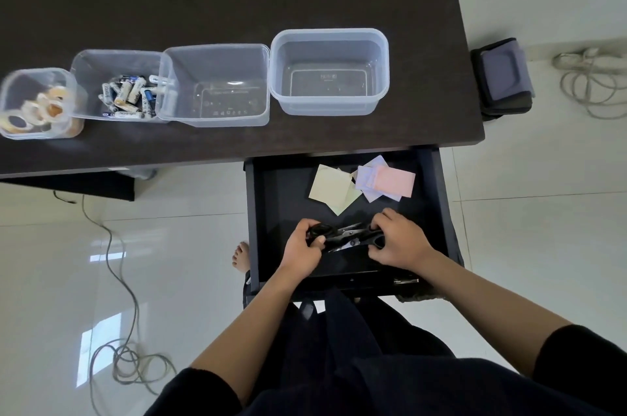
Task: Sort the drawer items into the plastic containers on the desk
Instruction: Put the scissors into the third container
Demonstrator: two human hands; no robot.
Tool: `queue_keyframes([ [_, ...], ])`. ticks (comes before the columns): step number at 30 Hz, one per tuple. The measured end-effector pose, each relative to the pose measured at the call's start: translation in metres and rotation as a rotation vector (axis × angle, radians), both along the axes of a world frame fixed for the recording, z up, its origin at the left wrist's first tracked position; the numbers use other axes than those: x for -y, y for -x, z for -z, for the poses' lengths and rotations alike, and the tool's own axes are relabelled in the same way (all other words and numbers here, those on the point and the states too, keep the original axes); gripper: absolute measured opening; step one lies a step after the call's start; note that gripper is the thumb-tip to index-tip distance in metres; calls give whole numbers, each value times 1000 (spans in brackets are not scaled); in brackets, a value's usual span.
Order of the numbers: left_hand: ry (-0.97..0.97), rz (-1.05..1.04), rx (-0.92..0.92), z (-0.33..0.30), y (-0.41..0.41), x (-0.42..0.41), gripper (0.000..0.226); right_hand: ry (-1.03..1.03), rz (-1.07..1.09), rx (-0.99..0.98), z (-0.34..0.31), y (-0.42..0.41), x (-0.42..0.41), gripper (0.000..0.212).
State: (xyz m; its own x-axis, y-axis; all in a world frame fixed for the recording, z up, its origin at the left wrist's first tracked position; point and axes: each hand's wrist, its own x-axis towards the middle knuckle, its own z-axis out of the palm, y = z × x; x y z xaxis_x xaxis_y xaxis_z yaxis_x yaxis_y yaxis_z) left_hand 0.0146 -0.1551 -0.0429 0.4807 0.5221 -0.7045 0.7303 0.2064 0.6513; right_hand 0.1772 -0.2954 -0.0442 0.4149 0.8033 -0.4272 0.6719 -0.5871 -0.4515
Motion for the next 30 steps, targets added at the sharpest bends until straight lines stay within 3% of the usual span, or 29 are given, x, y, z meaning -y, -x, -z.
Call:
queue_keyframes([
  [6, 14, -211, 92, -30, 3, -26, 18, -168, 211, -145, -26, -2, -15, 35],
  [12, -25, -261, 208, -78, 21, -71, 18, -395, 498, -226, -73, 13, -45, 34],
  [20, -107, -283, 441, -172, 18, -164, 15, -631, 704, -259, -133, 36, -98, 34],
  [25, -84, -350, 353, -187, -15, -233, 19, -687, 737, -247, -143, 61, -126, 34],
  [30, -54, -245, 191, -169, -50, -265, 20, -717, 800, -201, -146, 83, -143, 37],
])
